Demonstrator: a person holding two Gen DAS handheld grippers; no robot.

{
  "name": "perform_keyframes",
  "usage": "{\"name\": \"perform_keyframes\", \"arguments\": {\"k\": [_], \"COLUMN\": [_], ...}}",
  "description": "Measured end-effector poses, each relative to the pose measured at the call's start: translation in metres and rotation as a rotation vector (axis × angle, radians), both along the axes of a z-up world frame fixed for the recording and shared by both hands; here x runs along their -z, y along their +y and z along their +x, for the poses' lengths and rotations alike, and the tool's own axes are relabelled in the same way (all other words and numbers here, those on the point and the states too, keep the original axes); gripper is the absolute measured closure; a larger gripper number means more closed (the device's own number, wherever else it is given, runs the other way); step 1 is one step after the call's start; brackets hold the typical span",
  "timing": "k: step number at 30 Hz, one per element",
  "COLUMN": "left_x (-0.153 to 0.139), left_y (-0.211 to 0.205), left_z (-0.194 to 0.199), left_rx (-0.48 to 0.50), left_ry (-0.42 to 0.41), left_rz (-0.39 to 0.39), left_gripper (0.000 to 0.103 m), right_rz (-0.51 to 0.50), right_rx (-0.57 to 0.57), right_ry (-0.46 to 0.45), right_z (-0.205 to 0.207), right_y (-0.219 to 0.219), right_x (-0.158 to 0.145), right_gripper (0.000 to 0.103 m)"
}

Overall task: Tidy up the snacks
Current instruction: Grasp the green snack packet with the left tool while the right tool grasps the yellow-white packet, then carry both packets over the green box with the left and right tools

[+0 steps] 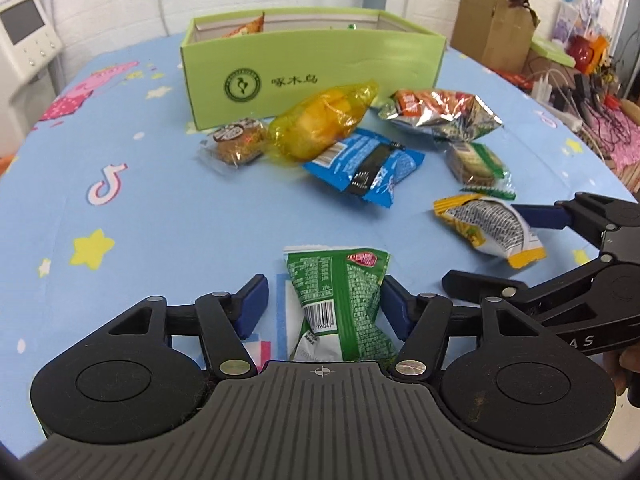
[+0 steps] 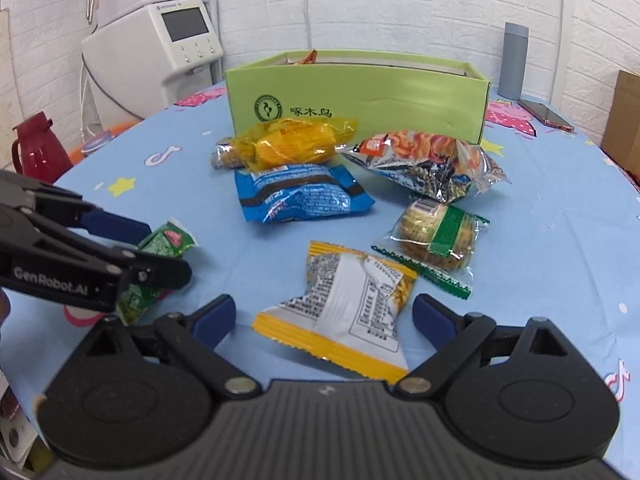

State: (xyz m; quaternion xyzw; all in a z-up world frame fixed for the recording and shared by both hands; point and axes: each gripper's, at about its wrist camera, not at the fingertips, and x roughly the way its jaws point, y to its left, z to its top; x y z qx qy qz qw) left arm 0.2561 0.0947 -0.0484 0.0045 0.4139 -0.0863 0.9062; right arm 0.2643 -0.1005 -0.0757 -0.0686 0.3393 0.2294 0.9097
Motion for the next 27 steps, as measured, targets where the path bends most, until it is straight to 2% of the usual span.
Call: {"name": "perform_keyframes", "arguments": {"k": [4, 5, 11, 13, 14, 15, 16, 17, 18, 19, 20, 22, 27], "left_x": [0.001, 0.001, 0.001, 0.002, 0.002, 0.003, 0.003, 0.002, 0.000, -0.002, -0.005, -0.011, -0.033], "left_y": [0.001, 0.001, 0.002, 0.001, -0.001, -0.003, -0.004, -0.003, -0.002, 0.001, 0.004, 0.012, 0.020], "left_z": [-0.002, -0.002, -0.004, -0.007, -0.009, -0.011, -0.012, -0.011, -0.011, -0.011, -0.010, -0.010, -0.006], "left_rx": [0.004, 0.003, 0.007, 0.014, 0.015, 0.016, 0.017, 0.011, 0.009, 0.005, 0.002, 0.007, 0.008], "left_ry": [-0.011, -0.013, -0.022, -0.035, -0.045, -0.057, -0.062, -0.056, -0.047, -0.039, -0.032, -0.019, -0.043], "left_rz": [-0.002, -0.003, -0.007, 0.009, 0.028, 0.049, 0.061, 0.049, 0.035, 0.013, -0.022, -0.094, -0.162], "left_gripper": [0.054, 0.054, 0.054, 0.057, 0.060, 0.076, 0.078, 0.081, 0.092, 0.092, 0.092, 0.092, 0.092], "right_rz": [-0.016, -0.016, -0.041, -0.036, -0.033, -0.027, -0.023, -0.015, 0.007, 0.020, 0.028, 0.053, 0.115], "right_rx": [0.009, 0.007, 0.014, 0.013, 0.017, 0.018, 0.021, 0.026, 0.020, 0.015, 0.015, 0.009, -0.028], "right_ry": [-0.004, -0.002, -0.009, -0.020, -0.027, -0.034, -0.047, -0.043, -0.023, -0.009, -0.001, 0.010, -0.014], "right_z": [0.004, 0.004, -0.001, -0.004, -0.006, -0.009, -0.012, -0.013, -0.012, -0.013, -0.013, -0.015, -0.019], "right_y": [0.000, 0.000, 0.009, 0.008, 0.007, 0.006, 0.004, 0.001, -0.004, -0.008, -0.011, -0.015, -0.018], "right_x": [0.001, 0.001, 0.004, 0.004, 0.004, 0.004, 0.001, -0.002, -0.005, -0.008, -0.009, -0.013, -0.031], "right_gripper": [0.009, 0.001, 0.002, 0.004, 0.009, 0.019, 0.043, 0.052, 0.059, 0.068, 0.072, 0.072, 0.071]}}
